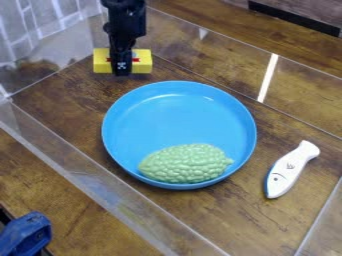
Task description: Remove the yellow brick from inside the blue tray and put it on the table
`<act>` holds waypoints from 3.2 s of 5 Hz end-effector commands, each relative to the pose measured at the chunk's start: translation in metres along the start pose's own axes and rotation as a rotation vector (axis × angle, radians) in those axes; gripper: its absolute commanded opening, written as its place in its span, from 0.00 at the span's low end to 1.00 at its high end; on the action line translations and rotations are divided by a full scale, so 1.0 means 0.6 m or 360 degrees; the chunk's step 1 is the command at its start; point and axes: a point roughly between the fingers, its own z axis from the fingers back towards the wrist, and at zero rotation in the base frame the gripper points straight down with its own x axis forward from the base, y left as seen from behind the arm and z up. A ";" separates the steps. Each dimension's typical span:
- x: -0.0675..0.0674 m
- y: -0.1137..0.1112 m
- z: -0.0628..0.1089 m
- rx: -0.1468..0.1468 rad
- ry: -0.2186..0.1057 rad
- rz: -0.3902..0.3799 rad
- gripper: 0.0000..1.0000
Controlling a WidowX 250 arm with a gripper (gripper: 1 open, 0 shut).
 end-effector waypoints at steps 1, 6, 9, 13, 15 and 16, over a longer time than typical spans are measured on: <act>-0.012 0.026 0.058 0.0123 -0.0063 0.0053 0.00; -0.011 0.034 0.063 0.0154 -0.0116 0.0016 0.00; -0.022 0.032 0.017 0.0093 -0.0075 0.0001 0.00; -0.012 0.058 0.014 0.0086 -0.0099 -0.0030 1.00; -0.015 0.059 -0.002 0.0066 -0.0121 -0.0051 1.00; -0.014 0.060 -0.010 0.0059 -0.0131 -0.0064 1.00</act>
